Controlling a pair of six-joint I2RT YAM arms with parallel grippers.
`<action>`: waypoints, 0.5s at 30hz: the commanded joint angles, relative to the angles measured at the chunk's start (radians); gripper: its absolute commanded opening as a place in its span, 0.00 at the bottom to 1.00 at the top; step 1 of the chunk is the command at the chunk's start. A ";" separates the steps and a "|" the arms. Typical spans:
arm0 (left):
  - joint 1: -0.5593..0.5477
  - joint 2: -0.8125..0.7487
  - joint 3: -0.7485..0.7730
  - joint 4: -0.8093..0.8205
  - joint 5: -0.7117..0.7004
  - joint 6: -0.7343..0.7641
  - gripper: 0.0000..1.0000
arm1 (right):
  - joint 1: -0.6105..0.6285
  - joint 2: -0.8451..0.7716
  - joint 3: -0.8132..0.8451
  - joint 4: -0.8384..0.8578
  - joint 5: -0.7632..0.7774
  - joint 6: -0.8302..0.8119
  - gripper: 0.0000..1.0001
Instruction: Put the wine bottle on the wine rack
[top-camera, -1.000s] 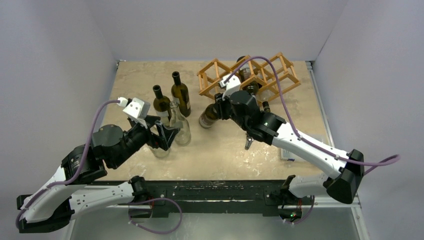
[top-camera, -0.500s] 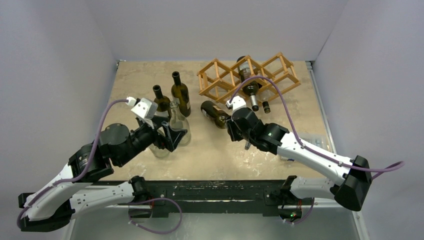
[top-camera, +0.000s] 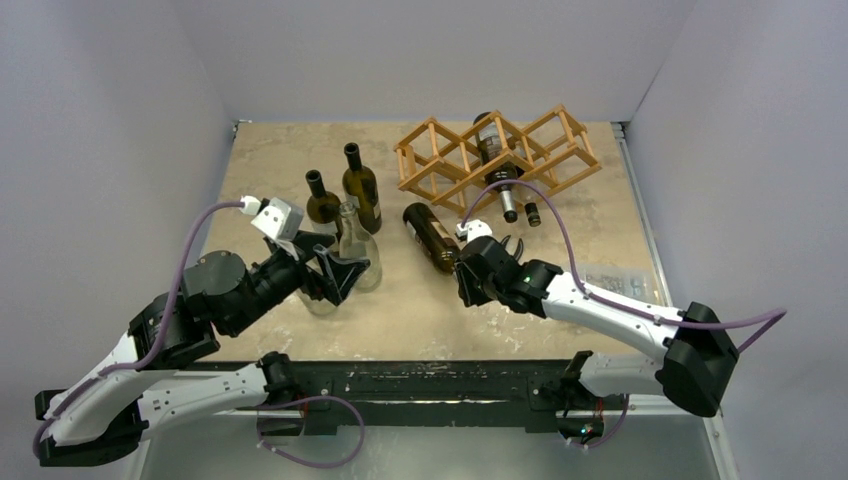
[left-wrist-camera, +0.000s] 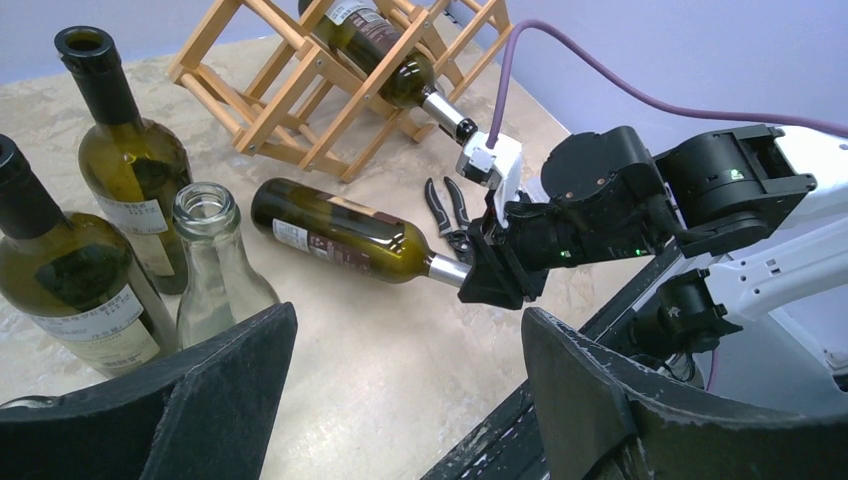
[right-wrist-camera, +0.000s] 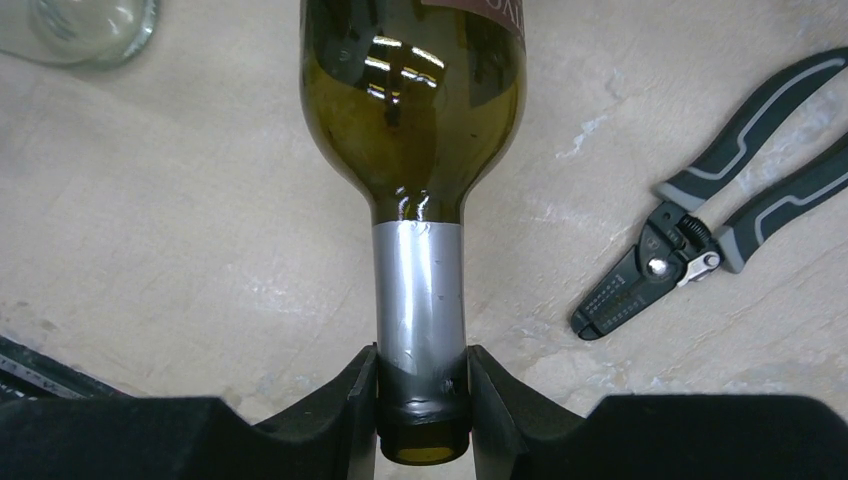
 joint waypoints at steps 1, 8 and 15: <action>-0.005 -0.003 0.022 -0.022 -0.033 0.002 0.83 | 0.000 0.057 -0.028 0.083 0.019 0.068 0.00; -0.005 0.017 0.015 -0.013 -0.017 -0.009 0.82 | 0.003 0.135 -0.062 0.145 0.045 0.098 0.00; -0.005 0.040 0.032 -0.011 -0.014 0.008 0.82 | 0.003 0.156 -0.076 0.204 0.067 0.078 0.35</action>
